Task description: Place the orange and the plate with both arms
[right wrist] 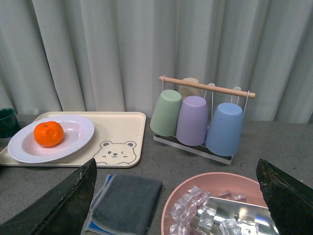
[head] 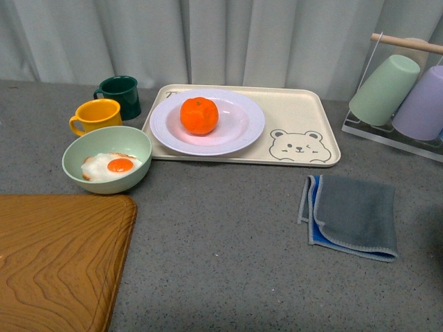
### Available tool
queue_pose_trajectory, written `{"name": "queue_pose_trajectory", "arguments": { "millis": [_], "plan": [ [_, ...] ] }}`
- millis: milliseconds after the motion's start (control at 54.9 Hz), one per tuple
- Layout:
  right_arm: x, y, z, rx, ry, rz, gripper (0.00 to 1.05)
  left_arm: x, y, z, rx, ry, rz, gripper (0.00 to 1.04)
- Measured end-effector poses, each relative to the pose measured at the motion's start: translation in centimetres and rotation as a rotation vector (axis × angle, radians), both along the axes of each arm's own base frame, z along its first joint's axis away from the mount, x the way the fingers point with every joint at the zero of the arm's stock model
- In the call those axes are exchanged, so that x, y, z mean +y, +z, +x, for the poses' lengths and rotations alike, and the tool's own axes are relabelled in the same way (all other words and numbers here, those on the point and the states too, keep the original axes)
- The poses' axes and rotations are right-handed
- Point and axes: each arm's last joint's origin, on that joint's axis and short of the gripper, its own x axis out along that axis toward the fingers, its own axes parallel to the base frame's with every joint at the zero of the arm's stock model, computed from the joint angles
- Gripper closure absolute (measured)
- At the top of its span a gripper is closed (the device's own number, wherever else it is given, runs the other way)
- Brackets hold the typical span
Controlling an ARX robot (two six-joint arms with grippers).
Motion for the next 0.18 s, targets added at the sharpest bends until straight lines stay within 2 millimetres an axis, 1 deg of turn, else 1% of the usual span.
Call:
{"name": "queue_pose_trajectory", "arguments": {
  "millis": [182],
  "plan": [
    [0.0,0.0,0.0,0.0,0.0,0.0,0.09,0.0,0.0,0.0,0.0,0.0,0.0,0.07]
  ]
}}
